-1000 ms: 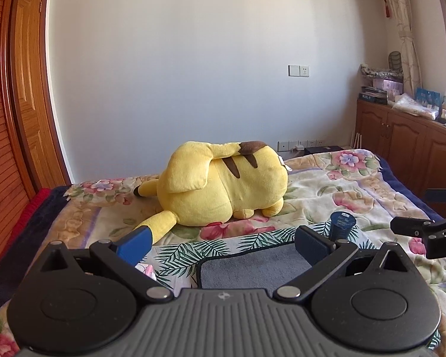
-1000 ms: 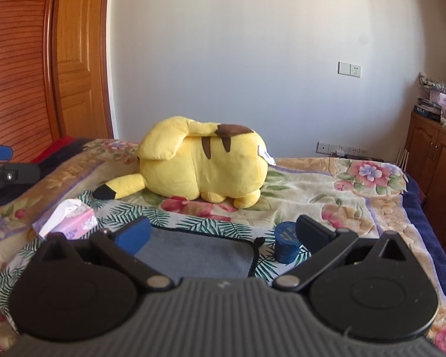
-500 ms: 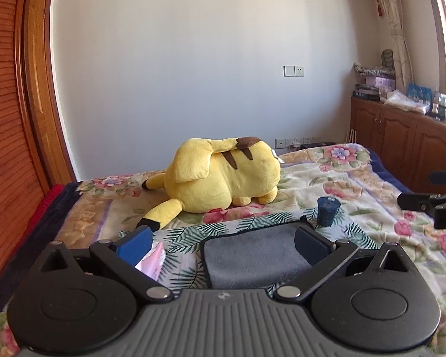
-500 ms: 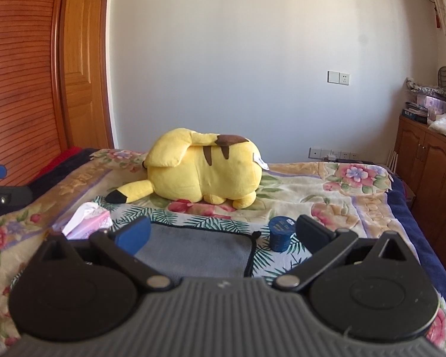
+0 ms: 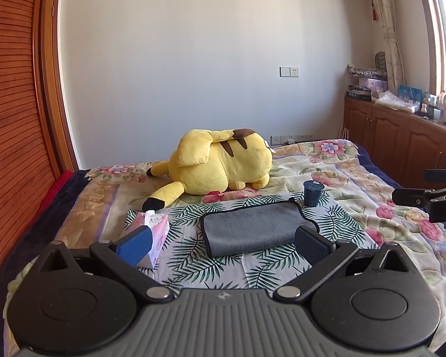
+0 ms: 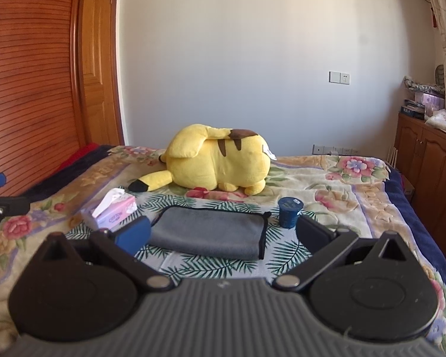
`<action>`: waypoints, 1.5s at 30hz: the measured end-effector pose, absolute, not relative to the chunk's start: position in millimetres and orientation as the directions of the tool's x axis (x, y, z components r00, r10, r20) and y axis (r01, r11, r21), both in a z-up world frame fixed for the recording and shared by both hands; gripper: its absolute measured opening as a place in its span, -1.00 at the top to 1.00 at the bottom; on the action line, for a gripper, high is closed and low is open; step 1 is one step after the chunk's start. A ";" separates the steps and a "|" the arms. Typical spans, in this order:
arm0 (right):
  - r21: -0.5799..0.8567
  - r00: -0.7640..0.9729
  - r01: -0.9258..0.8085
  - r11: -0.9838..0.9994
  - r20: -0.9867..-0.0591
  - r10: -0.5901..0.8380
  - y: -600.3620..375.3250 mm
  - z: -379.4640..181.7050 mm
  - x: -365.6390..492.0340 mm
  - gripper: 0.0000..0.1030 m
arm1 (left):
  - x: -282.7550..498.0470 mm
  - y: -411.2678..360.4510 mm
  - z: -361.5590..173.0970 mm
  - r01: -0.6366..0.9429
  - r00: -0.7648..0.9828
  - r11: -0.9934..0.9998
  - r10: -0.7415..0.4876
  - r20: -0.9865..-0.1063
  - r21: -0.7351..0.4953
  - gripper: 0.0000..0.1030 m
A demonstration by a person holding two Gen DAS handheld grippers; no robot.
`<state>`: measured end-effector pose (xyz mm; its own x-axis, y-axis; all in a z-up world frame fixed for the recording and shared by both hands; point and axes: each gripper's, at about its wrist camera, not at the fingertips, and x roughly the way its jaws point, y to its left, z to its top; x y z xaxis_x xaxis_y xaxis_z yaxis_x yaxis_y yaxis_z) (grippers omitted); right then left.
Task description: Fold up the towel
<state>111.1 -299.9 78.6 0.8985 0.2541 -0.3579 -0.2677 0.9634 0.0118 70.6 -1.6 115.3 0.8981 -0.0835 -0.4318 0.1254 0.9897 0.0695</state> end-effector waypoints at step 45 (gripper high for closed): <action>0.045 0.899 -0.211 0.977 -0.383 0.211 -299.3 -4.9 15.9 -1.00 | -29.9 15.5 22.8 0.033 0.924 0.998 -0.008 -0.382 0.059 -0.63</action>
<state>15.9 -299.3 -4.9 0.8994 0.2115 -0.3826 -0.2106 0.9765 0.0446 -29.9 15.5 22.8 0.9242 -0.0076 -0.3818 0.0326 0.9977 0.0591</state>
